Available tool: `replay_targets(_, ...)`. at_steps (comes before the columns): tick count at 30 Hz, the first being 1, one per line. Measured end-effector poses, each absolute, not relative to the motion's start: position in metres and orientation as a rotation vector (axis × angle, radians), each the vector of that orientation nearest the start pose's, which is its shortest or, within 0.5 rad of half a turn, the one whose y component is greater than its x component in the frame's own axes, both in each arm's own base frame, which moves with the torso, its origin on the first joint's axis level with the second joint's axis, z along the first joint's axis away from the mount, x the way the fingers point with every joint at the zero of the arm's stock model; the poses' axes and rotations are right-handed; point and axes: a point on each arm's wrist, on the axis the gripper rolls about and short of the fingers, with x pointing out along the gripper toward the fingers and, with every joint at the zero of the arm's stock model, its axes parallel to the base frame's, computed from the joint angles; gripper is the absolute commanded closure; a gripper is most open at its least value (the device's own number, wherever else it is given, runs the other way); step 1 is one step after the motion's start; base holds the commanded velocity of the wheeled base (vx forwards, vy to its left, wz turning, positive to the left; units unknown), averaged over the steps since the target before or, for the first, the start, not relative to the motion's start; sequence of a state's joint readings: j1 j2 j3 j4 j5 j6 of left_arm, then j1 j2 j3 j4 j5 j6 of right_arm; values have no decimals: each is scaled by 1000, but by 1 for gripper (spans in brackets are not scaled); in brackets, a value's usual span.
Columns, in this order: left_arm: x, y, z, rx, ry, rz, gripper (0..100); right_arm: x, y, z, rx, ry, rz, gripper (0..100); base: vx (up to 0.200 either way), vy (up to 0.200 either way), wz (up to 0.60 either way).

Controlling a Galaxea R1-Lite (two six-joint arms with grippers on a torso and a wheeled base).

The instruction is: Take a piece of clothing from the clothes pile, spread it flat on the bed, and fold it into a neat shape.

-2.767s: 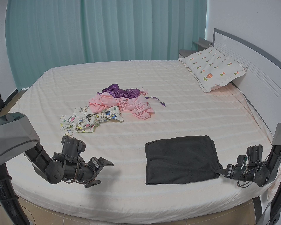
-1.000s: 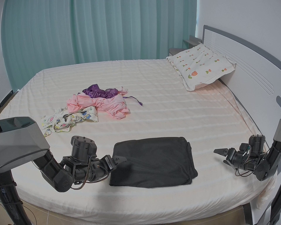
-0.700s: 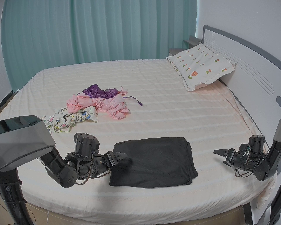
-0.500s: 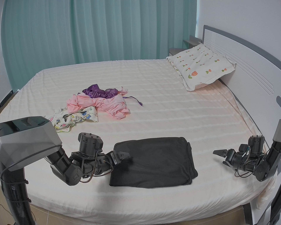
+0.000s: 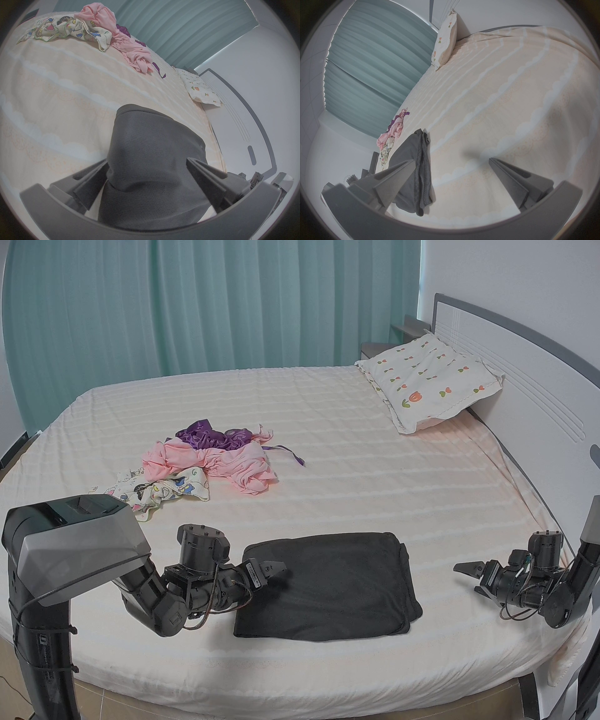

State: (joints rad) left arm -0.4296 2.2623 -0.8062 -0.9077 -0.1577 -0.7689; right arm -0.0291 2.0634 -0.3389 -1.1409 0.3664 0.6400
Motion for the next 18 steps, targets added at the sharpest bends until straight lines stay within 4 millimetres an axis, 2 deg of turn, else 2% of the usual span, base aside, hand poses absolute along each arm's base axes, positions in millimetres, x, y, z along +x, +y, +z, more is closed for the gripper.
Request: replay_targets(18, 326, -153, 9, -684, 783, -290, 100, 275, 0, 21, 735, 677, 134, 0, 0, 0, 0)
